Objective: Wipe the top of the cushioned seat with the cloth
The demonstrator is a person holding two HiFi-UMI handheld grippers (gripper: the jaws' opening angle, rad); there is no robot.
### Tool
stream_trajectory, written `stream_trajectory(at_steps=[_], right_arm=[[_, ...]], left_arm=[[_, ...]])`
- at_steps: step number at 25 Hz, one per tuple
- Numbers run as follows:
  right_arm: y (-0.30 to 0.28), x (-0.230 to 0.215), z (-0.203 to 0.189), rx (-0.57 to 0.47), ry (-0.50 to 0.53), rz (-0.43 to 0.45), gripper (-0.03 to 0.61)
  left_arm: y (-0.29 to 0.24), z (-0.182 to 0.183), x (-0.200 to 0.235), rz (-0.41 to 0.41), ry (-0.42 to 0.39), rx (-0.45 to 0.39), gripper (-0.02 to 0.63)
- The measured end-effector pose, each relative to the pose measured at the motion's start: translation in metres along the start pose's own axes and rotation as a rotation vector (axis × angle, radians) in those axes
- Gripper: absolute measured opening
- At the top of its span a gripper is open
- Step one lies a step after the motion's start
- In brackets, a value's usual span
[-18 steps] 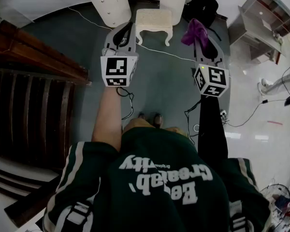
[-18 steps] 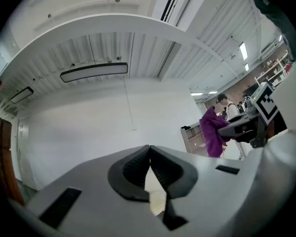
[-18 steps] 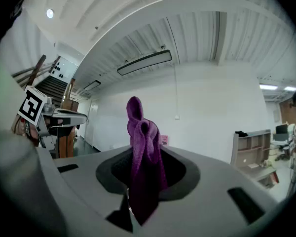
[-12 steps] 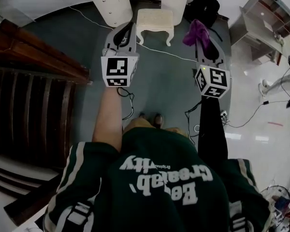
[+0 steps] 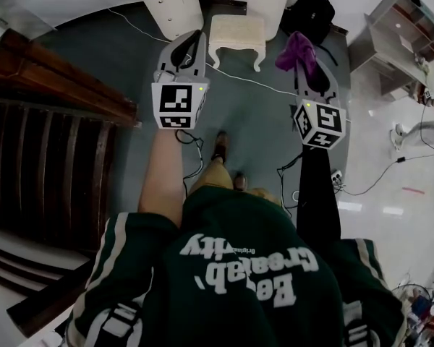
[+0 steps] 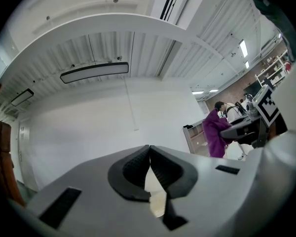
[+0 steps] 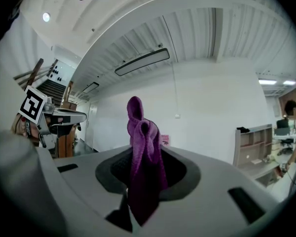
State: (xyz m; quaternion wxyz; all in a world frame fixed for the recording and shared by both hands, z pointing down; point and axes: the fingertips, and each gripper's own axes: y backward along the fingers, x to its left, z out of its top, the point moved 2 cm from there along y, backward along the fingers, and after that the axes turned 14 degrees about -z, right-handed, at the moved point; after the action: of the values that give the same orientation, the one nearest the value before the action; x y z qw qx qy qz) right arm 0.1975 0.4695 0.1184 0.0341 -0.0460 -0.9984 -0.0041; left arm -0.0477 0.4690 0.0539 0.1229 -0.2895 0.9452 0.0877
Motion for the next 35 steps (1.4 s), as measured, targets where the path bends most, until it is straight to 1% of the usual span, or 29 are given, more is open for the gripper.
stream_trajectory(at_steps=[5, 10, 14, 18, 21, 26, 31, 35], right_arm=[[-0.036, 0.008, -0.007, 0.015, 0.008, -0.002, 0.110], [-0.091, 0.008, -0.009, 0.023, 0.008, -0.026, 0.110], [-0.143, 0.013, -0.002, 0.034, 0.025, -0.035, 0.110], [-0.190, 0.021, 0.008, 0.041, 0.047, -0.053, 0.112], [-0.217, 0.028, 0.006, 0.051, 0.056, -0.069, 0.112], [-0.250, 0.039, 0.000, 0.063, 0.079, -0.096, 0.114], [-0.275, 0.040, -0.006, 0.089, 0.080, -0.114, 0.114], [-0.296, 0.046, -0.007, 0.080, 0.084, -0.103, 0.115]], left_arm=[[-0.023, -0.021, 0.027, 0.000, 0.012, 0.006, 0.017], [-0.065, -0.040, 0.062, -0.012, 0.020, -0.002, 0.017], [-0.103, -0.049, 0.099, -0.029, 0.013, -0.003, 0.017], [-0.134, -0.060, 0.142, -0.042, 0.027, -0.004, 0.017], [-0.154, -0.074, 0.168, -0.050, 0.044, -0.009, 0.017], [-0.180, -0.098, 0.197, -0.087, 0.054, 0.006, 0.017], [-0.192, -0.119, 0.219, -0.092, 0.074, 0.016, 0.017], [-0.202, -0.126, 0.233, -0.087, 0.077, 0.012, 0.017]])
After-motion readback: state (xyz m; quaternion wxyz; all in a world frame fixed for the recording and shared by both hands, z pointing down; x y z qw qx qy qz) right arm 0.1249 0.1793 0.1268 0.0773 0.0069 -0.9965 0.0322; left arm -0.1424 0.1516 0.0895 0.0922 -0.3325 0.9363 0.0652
